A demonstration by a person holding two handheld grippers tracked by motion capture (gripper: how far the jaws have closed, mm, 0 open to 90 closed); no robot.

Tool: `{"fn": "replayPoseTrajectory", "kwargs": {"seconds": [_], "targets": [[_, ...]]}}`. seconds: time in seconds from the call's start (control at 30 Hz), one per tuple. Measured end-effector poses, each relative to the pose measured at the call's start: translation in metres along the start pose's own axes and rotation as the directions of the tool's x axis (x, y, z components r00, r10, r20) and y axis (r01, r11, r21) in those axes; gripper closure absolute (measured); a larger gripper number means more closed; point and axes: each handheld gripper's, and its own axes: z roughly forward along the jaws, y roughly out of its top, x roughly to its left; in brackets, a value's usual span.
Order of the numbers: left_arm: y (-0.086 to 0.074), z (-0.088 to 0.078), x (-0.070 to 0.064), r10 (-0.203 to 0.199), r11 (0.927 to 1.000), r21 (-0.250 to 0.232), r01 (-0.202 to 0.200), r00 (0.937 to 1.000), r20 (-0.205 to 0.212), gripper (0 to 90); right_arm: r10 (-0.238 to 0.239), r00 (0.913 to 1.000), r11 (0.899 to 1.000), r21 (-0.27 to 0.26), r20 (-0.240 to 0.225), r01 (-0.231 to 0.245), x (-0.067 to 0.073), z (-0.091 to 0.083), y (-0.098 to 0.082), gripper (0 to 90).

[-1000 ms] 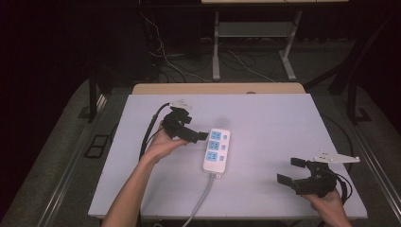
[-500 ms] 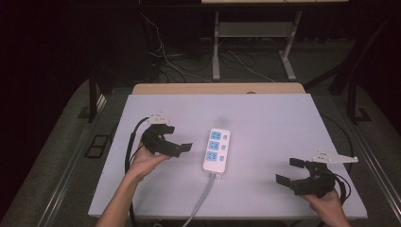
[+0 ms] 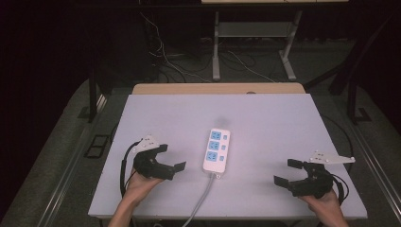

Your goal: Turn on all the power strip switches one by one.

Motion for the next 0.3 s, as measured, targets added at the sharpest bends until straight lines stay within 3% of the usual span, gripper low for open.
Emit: {"fn": "replayPoseTrajectory", "kwargs": {"seconds": [0.3], "targets": [[-0.013, -0.003, -0.001, -0.008, 0.9999, -0.011, 0.008, 0.9999, -0.015, 0.0, 0.002, 1.0000, 1.000, 0.002, -0.003, -0.002, 0.000, 0.000, 0.000, 0.3]]}}
